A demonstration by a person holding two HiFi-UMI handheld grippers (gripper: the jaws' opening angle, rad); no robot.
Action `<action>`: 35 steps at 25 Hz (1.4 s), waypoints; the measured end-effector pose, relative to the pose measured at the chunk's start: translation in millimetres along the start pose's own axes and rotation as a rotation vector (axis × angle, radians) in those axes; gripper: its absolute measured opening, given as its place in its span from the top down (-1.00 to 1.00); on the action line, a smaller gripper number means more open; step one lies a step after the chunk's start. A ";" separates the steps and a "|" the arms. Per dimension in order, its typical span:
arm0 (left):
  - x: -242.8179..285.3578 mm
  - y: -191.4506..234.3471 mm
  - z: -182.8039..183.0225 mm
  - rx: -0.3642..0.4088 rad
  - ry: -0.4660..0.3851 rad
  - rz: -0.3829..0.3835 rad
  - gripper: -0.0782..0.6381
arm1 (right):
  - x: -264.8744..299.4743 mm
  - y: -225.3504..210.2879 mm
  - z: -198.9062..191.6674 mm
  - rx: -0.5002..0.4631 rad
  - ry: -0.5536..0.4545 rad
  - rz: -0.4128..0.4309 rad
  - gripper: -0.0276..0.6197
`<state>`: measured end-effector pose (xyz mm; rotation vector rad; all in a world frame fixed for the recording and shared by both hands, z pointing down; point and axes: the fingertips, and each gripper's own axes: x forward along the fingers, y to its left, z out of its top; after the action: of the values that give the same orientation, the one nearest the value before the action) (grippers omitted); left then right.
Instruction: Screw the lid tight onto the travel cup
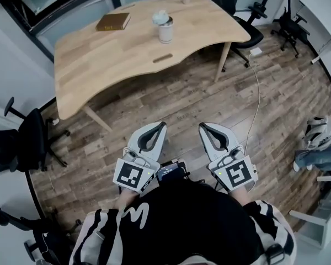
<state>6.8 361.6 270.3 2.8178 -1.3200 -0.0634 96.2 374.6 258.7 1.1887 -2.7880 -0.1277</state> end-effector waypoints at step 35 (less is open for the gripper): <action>90.2 14.1 -9.9 0.011 0.000 0.035 0.78 | 40.9 -63.7 -20.6 0.012 -0.017 0.157 0.91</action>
<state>54.1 283.4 278.6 2.8028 -1.3729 -0.0563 116.2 300.4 274.2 0.9700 -2.8871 -0.1092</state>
